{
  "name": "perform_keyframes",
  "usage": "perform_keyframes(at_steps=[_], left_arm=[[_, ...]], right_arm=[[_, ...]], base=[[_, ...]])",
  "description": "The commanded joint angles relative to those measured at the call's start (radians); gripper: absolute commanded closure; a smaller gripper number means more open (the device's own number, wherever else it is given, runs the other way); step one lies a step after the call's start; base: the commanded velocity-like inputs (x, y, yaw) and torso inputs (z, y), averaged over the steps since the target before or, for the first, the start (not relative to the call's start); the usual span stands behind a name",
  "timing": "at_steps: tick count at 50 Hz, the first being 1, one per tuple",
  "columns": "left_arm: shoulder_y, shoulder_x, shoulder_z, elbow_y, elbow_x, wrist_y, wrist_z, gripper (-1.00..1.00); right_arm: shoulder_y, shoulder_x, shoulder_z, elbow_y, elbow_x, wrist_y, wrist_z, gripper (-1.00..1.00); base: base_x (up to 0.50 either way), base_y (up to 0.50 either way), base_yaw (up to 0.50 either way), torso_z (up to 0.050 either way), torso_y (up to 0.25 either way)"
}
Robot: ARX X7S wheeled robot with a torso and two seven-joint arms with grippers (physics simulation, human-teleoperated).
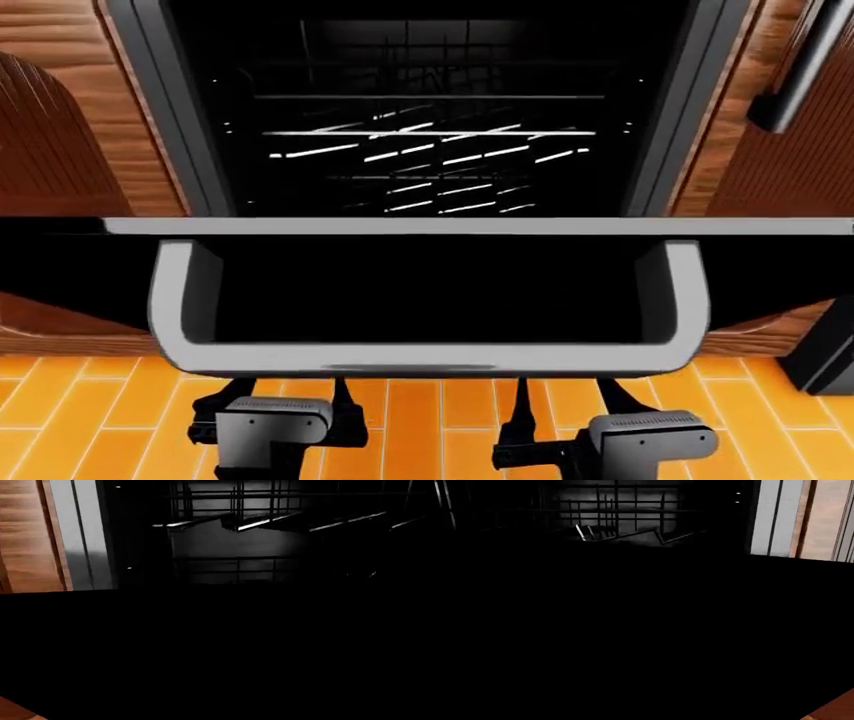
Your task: Close the dishwasher door
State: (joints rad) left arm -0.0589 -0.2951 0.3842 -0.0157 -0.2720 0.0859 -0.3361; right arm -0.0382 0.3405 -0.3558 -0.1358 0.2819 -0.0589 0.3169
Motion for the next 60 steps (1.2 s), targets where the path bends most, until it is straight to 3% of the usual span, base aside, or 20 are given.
perform_keyframes(at_steps=[1, 14, 25, 34, 46, 60], left_arm=[[0.0, -0.002, 0.003, 0.001, -0.001, 0.001, -0.003, -1.0], [0.012, -0.01, 0.002, 0.038, 0.011, 0.002, -0.027, -1.0], [0.103, -0.064, 0.043, 0.387, 0.179, -0.135, -0.158, -1.0], [0.115, -0.097, 0.066, 0.635, 0.28, -0.324, -0.196, -1.0], [-0.101, -0.111, -0.002, 0.675, 0.193, -0.55, -0.097, -1.0], [-0.33, -0.108, 0.0, 0.713, 0.187, -0.823, -0.053, -1.0]], right_arm=[[-0.001, 0.002, 0.0, -0.001, 0.013, -0.001, -0.003, -1.0], [-0.02, 0.014, 0.01, -0.032, 0.035, -0.027, -0.008, -1.0], [-0.141, 0.149, 0.092, -0.335, 0.195, -0.031, -0.026, -1.0], [-0.113, 0.204, 0.138, -0.503, 0.291, 0.037, 0.027, -1.0], [0.075, 0.197, 0.14, -0.593, 0.339, 0.185, 0.143, -1.0], [0.341, 0.203, 0.151, -0.613, 0.446, 0.391, 0.266, -1.0]], base=[[0.0, 0.0, 0.0, 0.0, 0.0], [0.0, 0.0, 0.0, 0.0, 0.0], [0.0, 0.0, 0.0, 0.0, 0.0], [0.0, 0.0, 0.0, 0.0, 0.0], [0.0, 0.0, 0.0, 0.0, 0.002], [0.0, 0.0, 0.0, 0.0, 0.004]])
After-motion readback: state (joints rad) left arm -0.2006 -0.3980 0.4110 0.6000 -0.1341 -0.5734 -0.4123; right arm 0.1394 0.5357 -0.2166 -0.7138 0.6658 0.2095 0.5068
